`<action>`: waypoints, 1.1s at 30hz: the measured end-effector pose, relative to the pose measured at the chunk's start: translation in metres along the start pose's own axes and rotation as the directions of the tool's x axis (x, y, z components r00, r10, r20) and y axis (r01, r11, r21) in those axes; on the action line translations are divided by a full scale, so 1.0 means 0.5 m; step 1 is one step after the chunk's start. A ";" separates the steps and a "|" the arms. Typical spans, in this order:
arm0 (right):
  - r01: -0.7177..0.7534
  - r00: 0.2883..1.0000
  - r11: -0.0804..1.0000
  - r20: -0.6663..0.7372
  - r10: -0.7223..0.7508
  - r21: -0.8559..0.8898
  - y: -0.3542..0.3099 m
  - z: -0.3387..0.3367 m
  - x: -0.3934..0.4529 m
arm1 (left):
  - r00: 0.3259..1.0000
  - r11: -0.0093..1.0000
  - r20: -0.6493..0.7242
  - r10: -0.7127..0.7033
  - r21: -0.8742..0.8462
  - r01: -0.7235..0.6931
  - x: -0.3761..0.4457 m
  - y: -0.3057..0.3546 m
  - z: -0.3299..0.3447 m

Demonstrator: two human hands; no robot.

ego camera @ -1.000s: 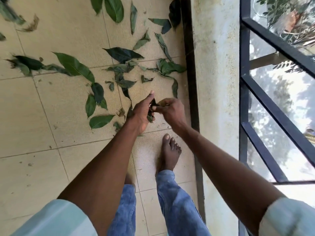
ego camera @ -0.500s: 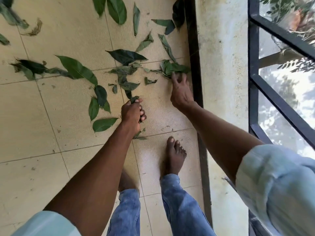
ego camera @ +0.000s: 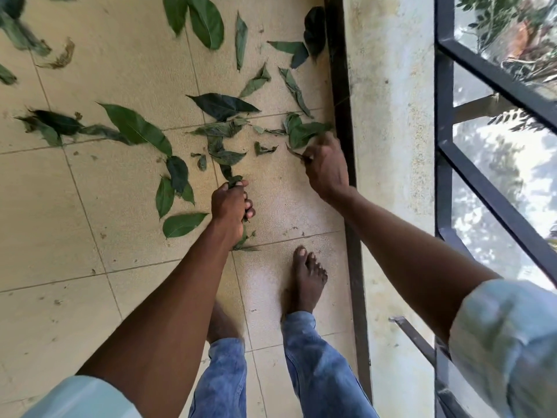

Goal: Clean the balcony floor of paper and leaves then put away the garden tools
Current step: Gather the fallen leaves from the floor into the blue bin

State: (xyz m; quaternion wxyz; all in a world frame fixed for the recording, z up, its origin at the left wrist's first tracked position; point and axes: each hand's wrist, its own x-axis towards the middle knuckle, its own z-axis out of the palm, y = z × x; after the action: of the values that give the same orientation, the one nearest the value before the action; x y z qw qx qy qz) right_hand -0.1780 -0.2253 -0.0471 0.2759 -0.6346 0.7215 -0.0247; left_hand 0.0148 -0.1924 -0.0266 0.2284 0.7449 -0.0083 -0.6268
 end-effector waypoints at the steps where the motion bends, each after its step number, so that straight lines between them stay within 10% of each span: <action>1: -0.011 1.000 0.999 0.002 0.011 -0.038 0.004 0.002 0.026 | 1.000 1.000 0.003 -0.003 -0.002 0.003 -0.001 0.001 0.003; 13: 0.175 0.976 0.974 0.158 -0.152 -0.146 0.025 0.109 -0.063 | 1.000 0.997 -0.003 -0.022 -0.072 0.021 -0.001 0.003 -0.016; 19: -0.003 0.995 0.983 0.098 -0.015 0.183 -0.026 0.061 -0.044 | 0.998 0.995 -0.048 -0.036 -0.097 0.031 -0.007 0.013 -0.031; 33: 0.229 0.952 0.961 0.242 -0.188 -0.153 -0.016 0.088 -0.033 | 0.998 0.989 -0.007 -0.057 -0.134 0.055 -0.004 -0.006 -0.061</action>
State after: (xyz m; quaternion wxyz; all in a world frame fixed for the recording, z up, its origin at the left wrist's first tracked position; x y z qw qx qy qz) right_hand -0.1510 -0.1977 -0.0754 0.2936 -0.7284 0.6134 0.0834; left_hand 0.0421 -0.1790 -0.0225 0.2603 0.7313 0.0561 -0.6279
